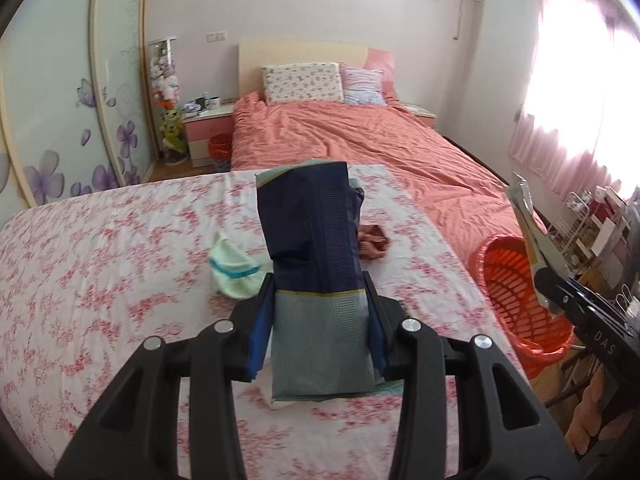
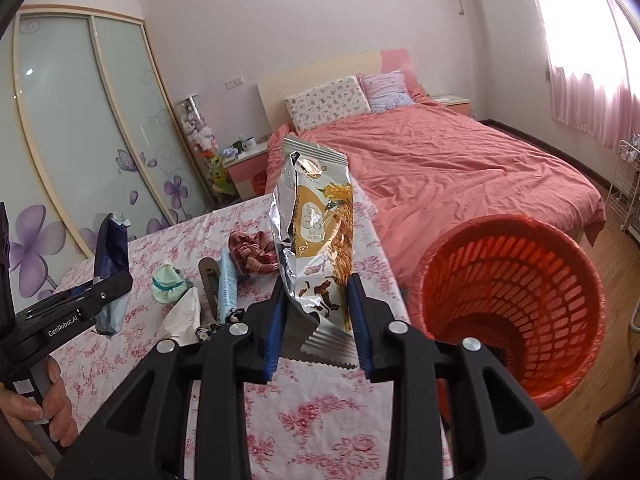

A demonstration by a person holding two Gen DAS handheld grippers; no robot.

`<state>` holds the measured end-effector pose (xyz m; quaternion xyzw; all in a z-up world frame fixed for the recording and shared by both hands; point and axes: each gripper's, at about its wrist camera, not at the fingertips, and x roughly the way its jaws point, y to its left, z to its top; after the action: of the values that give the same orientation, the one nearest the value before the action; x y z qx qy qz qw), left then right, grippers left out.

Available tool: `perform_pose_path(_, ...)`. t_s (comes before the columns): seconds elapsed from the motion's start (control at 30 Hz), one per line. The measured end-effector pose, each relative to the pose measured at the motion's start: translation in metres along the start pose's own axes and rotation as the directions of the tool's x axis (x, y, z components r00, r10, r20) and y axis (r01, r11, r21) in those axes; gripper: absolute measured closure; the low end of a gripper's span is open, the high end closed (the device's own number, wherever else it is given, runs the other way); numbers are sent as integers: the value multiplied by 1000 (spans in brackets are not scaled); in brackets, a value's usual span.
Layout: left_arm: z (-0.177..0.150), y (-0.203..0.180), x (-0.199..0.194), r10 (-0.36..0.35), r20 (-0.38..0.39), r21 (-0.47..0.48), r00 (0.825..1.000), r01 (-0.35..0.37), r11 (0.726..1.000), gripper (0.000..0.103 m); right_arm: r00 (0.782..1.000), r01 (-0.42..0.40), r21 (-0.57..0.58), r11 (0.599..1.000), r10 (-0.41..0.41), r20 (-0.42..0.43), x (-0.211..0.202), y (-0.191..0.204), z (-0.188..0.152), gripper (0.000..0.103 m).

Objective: Collect trash
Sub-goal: 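Carry the cloth and snack wrapper in both grippers over the orange basket, then open both grippers to drop the cloth and wrapper into the basket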

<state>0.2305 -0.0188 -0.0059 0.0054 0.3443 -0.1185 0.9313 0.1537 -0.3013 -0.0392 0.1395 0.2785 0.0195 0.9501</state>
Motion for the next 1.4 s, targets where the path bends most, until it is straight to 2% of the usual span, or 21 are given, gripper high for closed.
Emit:
perform_pose_path(0.23,10,-56,4,-86,4,55,996,86,995,63,998,45,40,998,-47,31,-13,-30,4,72)
perform_pose_path(0.47,12,-110,21,-190,-24,100,982,191,976,63,994,95,110,989,-101,52,-26,-78,6,72)
perform_pose_path(0.7,10,-180,49,-303,-74,157,950,311,937,63,989,133,183,974,-144,46,-28,-125,3,72)
perform_pose_path(0.9,6,-232,82,-360,-130,190,924,380,905,62,988,144,230,962,-154,28,-14,-154,5,72)
perform_pose_path(1.0,5,-245,101,-356,-153,199,922,382,902,59,987,149,248,957,-158,15,-8,-165,5,68)
perform_pose_path(1.07,3,-248,111,-335,-164,199,928,364,910,44,987,152,257,954,-158,3,-2,-171,4,64)
perform_pose_path(1.1,4,-249,114,-322,-164,198,932,351,915,42,987,155,259,953,-160,0,-2,-172,3,59)
perform_pose_path(1.27,-1,-225,125,-261,-168,181,951,290,940,38,986,166,259,952,-165,-26,4,-172,-5,49)
perform_pose_path(1.4,-5,-199,124,-210,-162,174,964,237,956,38,984,176,242,954,-172,-39,6,-168,-6,49)
